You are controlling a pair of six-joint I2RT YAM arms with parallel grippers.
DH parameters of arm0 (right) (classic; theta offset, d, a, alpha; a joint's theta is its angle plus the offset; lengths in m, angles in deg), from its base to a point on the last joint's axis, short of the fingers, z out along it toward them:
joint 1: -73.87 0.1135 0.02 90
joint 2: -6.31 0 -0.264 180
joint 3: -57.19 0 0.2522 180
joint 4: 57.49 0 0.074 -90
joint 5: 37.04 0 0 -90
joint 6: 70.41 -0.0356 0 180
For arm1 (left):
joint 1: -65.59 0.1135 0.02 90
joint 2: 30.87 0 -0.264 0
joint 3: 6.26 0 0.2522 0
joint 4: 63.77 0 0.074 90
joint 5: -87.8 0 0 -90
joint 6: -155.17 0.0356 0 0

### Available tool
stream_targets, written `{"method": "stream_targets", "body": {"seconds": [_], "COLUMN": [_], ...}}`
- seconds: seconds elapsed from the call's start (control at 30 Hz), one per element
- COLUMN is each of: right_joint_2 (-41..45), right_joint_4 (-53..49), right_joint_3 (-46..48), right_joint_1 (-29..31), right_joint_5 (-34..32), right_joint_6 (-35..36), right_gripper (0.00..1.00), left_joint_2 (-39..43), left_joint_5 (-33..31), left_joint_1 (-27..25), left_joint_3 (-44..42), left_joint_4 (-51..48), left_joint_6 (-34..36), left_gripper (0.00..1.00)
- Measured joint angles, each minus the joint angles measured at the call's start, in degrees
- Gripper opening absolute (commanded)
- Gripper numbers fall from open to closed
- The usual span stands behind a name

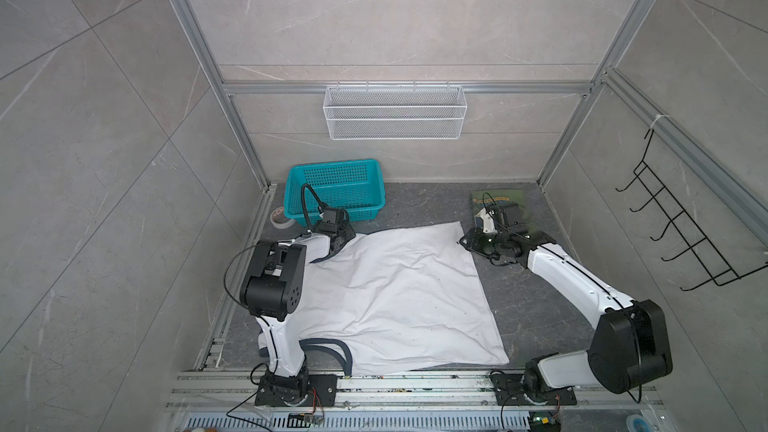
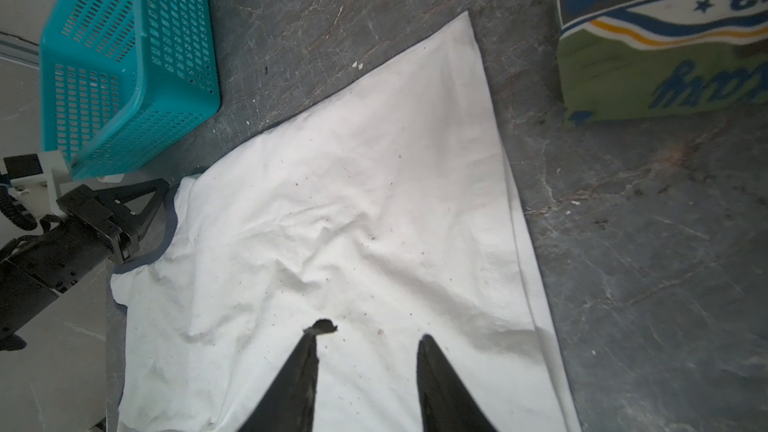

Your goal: Fold and stack the tank tops

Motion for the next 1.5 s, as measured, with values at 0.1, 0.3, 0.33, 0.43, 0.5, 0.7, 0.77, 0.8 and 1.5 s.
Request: {"method": "stream_targets", "body": {"seconds": [0.1,0.3,0.33,0.43,0.5,0.7,0.77,0.8,1.5], "right_joint_2": [-0.2,-7.3,-9.5,-16.0,-19.3,-20.6,-19.5,-18.5,-5.2], "right_joint_4": [-0.3,-0.8,-0.9,-1.2,-1.2,-1.3,-1.2,-1.3,-2.4], "right_joint_3": [-1.4,-8.3,-10.1,-15.0,-16.8,-16.2,-14.8,-13.9,-7.3], "right_joint_1": [-0.1,-0.4,-0.4,-0.6,-0.7,-0.7,-0.7,-0.7,-1.5], "right_joint_5": [0.0,-1.1,-1.6,-2.7,-3.3,-3.0,-3.0,-3.0,-1.7], "right_joint_6": [0.0,0.7,0.9,1.3,1.3,1.3,1.3,1.4,3.2], "right_gripper": [0.42,0.42,0.42,0.42,0.42,0.42,0.42,0.42,0.43], "left_joint_2": [2.6,9.3,10.4,12.6,12.9,9.8,7.9,6.8,-3.3], "left_joint_5": [0.5,0.5,0.5,0.3,-0.3,-2.2,-2.7,-2.9,-4.0], "left_joint_1": [-0.1,-0.9,-1.1,-1.9,-2.1,-2.4,-2.4,-2.3,-2.2], "left_joint_3": [-1.8,-5.8,-6.4,-7.6,-7.6,-4.3,-3.3,-2.8,4.9], "left_joint_4": [0.2,1.7,1.8,1.9,1.5,-2.2,-2.4,-2.7,-5.6], "left_joint_6": [-0.2,-0.8,-0.9,-1.1,-1.1,0.8,1.6,1.9,4.6], "left_gripper": [0.0,0.0,0.0,0.0,0.18,0.45,0.49,0.5,0.05]}}
